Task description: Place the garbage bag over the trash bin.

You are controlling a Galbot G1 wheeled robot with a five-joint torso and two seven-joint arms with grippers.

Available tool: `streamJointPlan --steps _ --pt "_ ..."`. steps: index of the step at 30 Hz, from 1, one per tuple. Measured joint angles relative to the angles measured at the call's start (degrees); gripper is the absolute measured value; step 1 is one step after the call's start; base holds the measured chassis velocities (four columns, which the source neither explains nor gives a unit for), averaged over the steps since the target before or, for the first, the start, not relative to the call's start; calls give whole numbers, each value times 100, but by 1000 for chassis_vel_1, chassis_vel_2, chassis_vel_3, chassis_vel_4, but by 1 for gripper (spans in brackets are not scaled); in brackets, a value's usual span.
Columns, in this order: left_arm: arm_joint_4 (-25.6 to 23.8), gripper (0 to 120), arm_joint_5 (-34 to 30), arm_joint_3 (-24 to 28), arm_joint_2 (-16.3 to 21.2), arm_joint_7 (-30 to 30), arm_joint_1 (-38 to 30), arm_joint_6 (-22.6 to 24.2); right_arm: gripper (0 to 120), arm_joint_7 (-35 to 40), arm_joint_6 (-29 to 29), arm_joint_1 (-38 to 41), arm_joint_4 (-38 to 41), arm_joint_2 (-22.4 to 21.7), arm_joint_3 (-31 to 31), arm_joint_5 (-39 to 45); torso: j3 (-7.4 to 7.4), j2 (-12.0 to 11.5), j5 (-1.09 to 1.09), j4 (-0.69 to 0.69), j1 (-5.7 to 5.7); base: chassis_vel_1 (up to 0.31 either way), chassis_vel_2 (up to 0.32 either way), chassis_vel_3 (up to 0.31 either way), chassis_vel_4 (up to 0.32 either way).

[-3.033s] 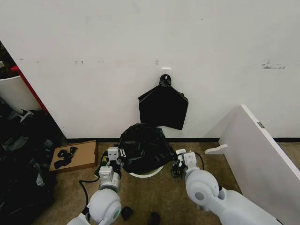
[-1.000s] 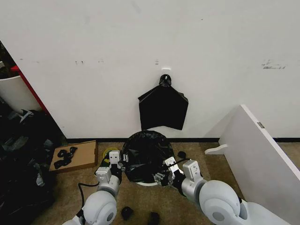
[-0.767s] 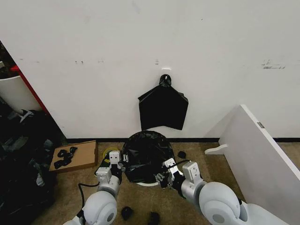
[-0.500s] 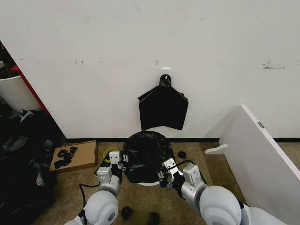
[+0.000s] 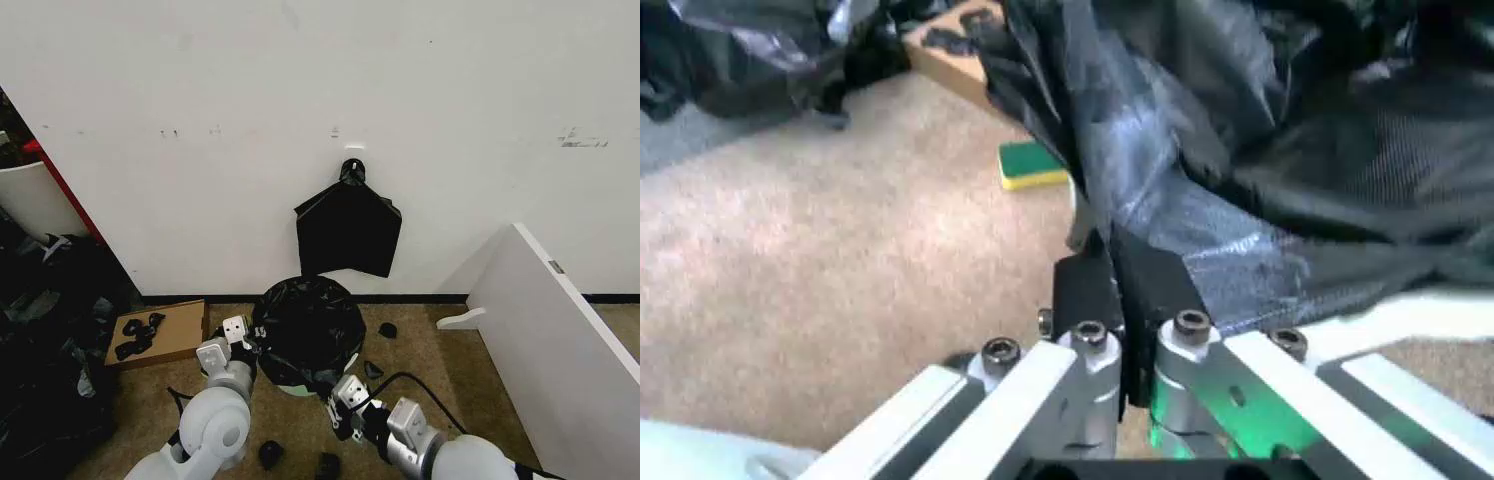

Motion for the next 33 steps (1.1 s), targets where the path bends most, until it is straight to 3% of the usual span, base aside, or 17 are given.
streamJointPlan --steps 11,22,33 --pt "-94 4 -575 -61 147 -158 -85 34 0 -63 -214 126 -592 -115 -46 -17 0 0 0 -1 0 0 0 0 0" --pt "-395 4 -1114 -73 165 -185 31 162 0 128 -355 217 -1030 64 1 169 0 0 0 0 0 0 0 0 0" --pt "-450 4 -1235 -106 214 -196 53 188 0 93 -239 89 -1234 94 42 -161 0 0 0 0 0 0 0 0 0"
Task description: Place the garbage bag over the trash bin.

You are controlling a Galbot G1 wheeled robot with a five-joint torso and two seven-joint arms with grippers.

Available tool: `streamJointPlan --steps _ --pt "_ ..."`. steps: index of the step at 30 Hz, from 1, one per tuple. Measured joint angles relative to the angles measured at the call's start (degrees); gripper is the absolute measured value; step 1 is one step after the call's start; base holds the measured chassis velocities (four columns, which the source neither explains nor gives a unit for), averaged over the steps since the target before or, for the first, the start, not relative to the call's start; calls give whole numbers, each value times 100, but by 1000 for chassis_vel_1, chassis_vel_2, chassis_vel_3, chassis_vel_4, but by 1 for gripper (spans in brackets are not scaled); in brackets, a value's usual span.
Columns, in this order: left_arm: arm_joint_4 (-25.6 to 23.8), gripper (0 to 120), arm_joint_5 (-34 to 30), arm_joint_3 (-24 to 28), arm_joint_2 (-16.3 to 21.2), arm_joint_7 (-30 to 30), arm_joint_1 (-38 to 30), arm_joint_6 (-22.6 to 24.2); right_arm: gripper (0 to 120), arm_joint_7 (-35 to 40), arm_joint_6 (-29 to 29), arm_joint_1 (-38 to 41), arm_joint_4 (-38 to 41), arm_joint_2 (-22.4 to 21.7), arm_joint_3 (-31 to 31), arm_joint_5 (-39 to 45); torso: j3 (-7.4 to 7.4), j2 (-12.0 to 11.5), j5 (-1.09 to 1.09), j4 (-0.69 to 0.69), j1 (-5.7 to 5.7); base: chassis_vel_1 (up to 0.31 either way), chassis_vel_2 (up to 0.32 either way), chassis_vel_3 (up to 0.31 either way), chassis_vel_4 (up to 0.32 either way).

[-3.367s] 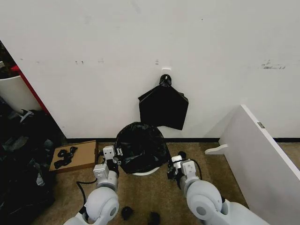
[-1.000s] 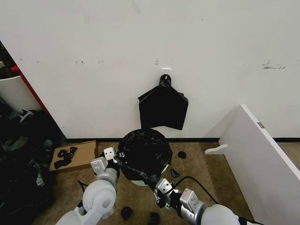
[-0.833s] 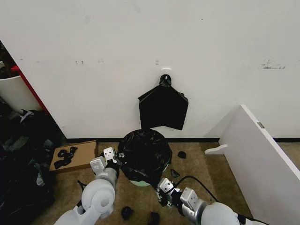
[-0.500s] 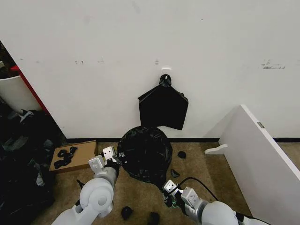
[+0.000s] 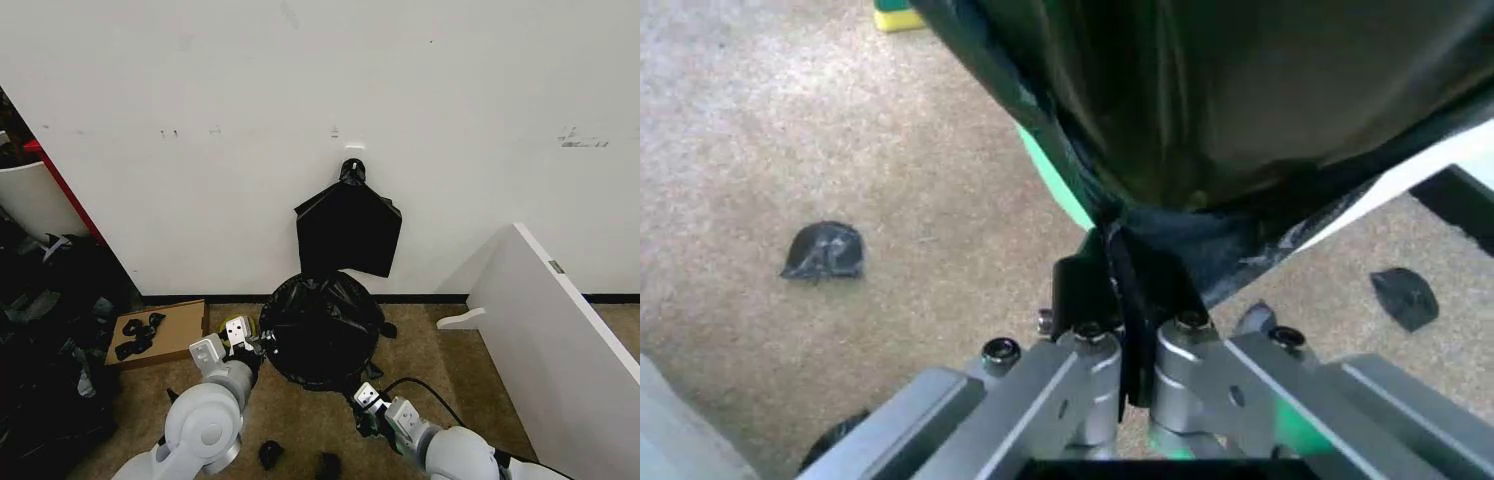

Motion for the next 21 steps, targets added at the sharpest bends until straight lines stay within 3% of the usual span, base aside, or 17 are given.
streamJointPlan --steps 7,10,12,21 --pt "129 4 43 -3 -39 -3 -3 -13 5 164 90 -41 135 -30 57 141 0 0 0 0 0 0 0 0 0" --pt "208 4 49 -3 -50 -19 -30 -21 15 232 147 -60 180 -51 91 149 0 0 -1 0 0 0 0 0 0" --pt "295 4 36 -20 -39 -40 -76 -40 30 337 213 -119 251 -75 165 152 0 0 0 0 0 0 0 0 0" --pt "289 4 -53 -89 10 -122 -112 -137 58 220 539 -397 158 -185 237 -515 0 0 0 -1 0 0 0 0 0"
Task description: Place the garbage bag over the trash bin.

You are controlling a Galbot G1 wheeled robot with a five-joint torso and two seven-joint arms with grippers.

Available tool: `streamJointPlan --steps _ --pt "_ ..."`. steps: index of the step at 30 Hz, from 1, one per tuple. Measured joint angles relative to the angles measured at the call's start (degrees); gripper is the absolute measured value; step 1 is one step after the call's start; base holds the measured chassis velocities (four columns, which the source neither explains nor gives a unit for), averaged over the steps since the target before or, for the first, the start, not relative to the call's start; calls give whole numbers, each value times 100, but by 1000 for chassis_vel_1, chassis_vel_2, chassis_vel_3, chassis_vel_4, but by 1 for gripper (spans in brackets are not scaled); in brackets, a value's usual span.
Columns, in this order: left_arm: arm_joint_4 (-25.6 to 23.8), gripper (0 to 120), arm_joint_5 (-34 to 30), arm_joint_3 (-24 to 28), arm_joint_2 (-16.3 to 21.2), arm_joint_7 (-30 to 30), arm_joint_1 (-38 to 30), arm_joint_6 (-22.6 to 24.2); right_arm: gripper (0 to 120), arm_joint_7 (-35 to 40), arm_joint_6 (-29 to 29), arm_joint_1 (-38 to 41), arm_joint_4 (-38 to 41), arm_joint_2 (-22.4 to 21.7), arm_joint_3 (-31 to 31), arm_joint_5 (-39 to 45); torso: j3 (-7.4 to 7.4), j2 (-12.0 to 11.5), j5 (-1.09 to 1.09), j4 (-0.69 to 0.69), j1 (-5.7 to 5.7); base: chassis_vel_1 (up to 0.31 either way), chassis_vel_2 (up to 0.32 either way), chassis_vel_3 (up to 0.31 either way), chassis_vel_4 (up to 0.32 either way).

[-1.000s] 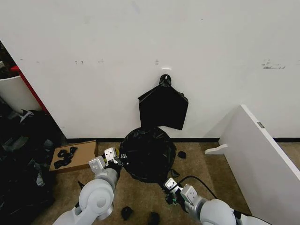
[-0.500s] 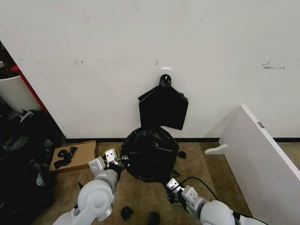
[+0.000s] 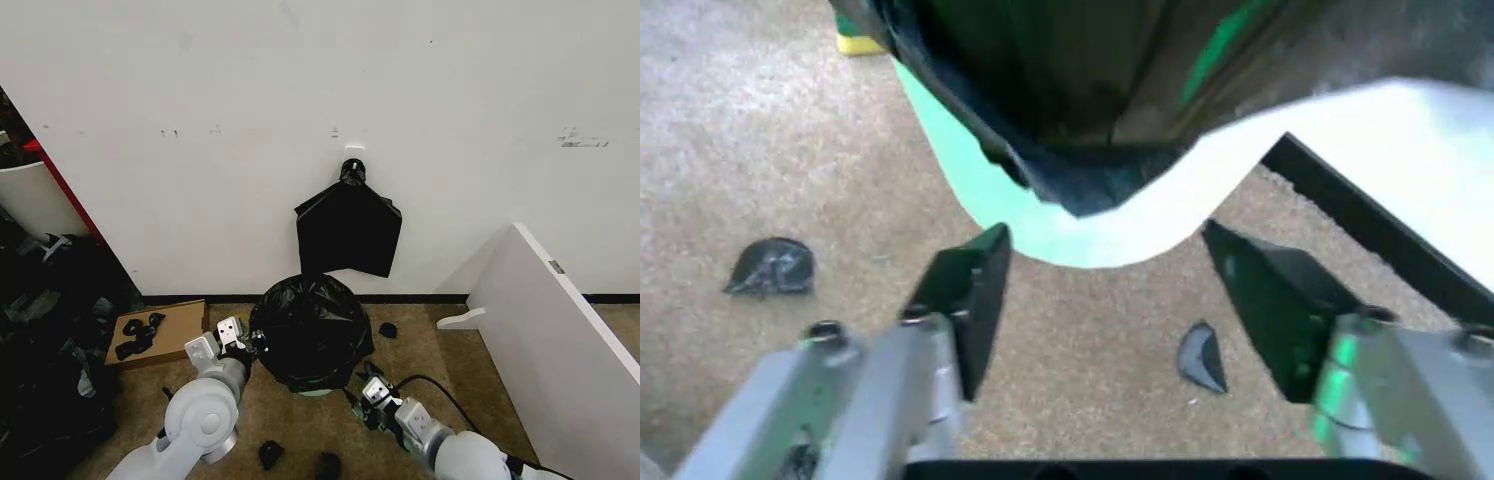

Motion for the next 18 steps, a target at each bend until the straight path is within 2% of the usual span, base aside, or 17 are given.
streamJointPlan --steps 4,6,7,10,12,13,15,18 --pt "74 4 385 29 -39 46 7 -139 75 474 -520 18 145 28 217 126 0 0 -1 1 0 0 0 0 0" --pt "96 4 751 101 -70 179 30 -235 85 1086 -1175 152 250 76 364 519 0 0 -1 1 0 0 0 0 0" --pt "96 4 751 101 -70 179 30 -235 85 1086 -1175 152 250 76 364 519 0 0 -1 1 0 0 0 0 0" --pt "108 4 1261 216 -127 418 106 -322 97 1627 -1572 243 496 138 539 1120 0 0 0 0 0 0 0 0 0" --pt "119 4 1706 279 -179 639 209 -416 98 1799 -1729 260 689 158 664 1353 0 0 -1 0 0 0 0 0 0" --pt "119 4 1706 279 -179 639 209 -416 98 1799 -1729 260 689 158 664 1353 0 0 -1 0 0 0 0 0 0" --pt "160 4 2401 346 -286 938 353 -598 89 2096 -1829 289 982 179 813 1659 0 0 -1 1 0 0 0 0 0" --pt "233 4 2863 381 -369 1110 425 -738 78 2412 -1849 311 1185 198 952 1947 0 0 -1 1 0 0 0 0 0"
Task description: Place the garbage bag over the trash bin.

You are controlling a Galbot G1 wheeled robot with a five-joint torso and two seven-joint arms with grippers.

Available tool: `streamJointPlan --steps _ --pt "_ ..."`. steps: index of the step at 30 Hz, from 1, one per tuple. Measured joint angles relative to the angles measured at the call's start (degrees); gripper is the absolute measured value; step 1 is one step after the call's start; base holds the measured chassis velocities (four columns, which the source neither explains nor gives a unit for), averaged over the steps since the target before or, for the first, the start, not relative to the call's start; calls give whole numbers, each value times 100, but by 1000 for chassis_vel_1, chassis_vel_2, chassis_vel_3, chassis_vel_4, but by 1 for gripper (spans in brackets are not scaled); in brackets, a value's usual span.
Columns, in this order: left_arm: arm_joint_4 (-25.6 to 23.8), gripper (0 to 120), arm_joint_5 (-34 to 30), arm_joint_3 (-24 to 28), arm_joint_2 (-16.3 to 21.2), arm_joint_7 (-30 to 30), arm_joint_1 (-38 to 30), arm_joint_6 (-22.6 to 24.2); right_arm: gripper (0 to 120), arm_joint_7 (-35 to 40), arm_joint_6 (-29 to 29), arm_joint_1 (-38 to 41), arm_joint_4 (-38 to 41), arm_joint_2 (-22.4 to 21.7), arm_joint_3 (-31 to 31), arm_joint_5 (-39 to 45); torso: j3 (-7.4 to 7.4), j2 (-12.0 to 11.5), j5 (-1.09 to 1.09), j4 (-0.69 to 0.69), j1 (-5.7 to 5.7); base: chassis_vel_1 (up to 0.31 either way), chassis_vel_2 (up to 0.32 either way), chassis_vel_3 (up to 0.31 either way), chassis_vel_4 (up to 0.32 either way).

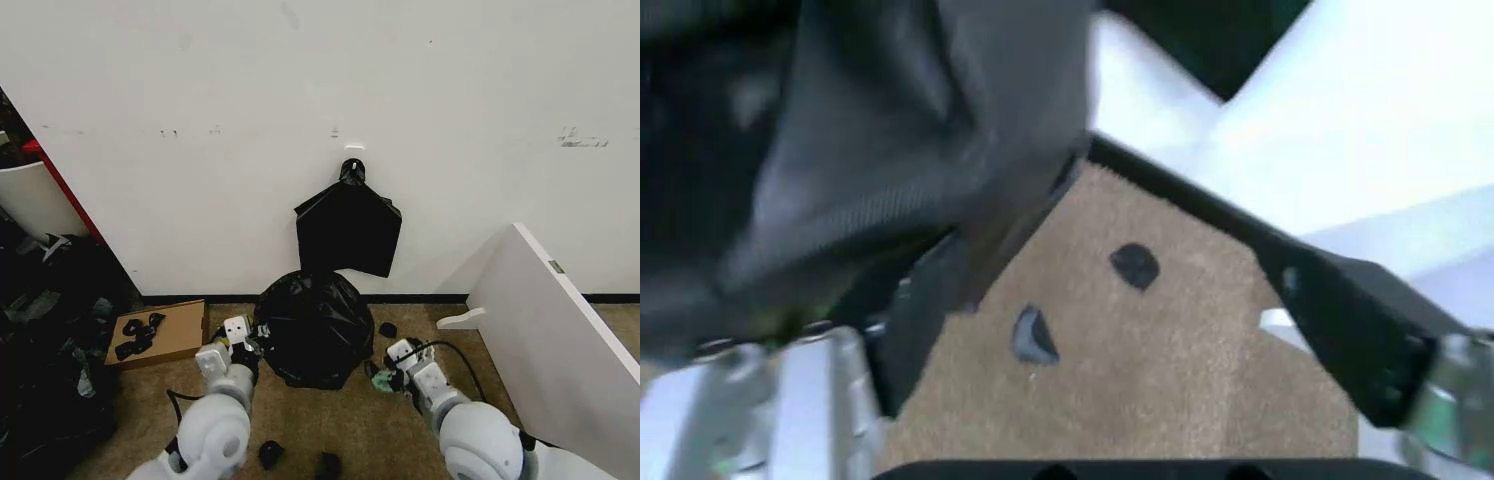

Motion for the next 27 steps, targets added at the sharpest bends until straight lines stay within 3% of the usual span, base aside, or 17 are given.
streamJointPlan --steps 11,18,22,27 --pt "325 4 513 104 -83 185 -92 -188 41 336 95 8 416 6 226 221 0 0 1 0 0 0 0 0 0" --pt "478 4 891 215 -139 316 -156 -299 12 122 386 190 638 211 -138 848 0 0 0 -1 0 0 0 0 0" --pt "505 4 1078 318 -140 374 -177 -357 0 128 442 311 462 402 -284 1064 0 0 1 1 0 0 0 0 0" --pt "582 4 1312 577 -138 464 -263 -408 0 372 433 618 48 809 -454 1577 0 0 -1 -3 0 0 0 0 0"
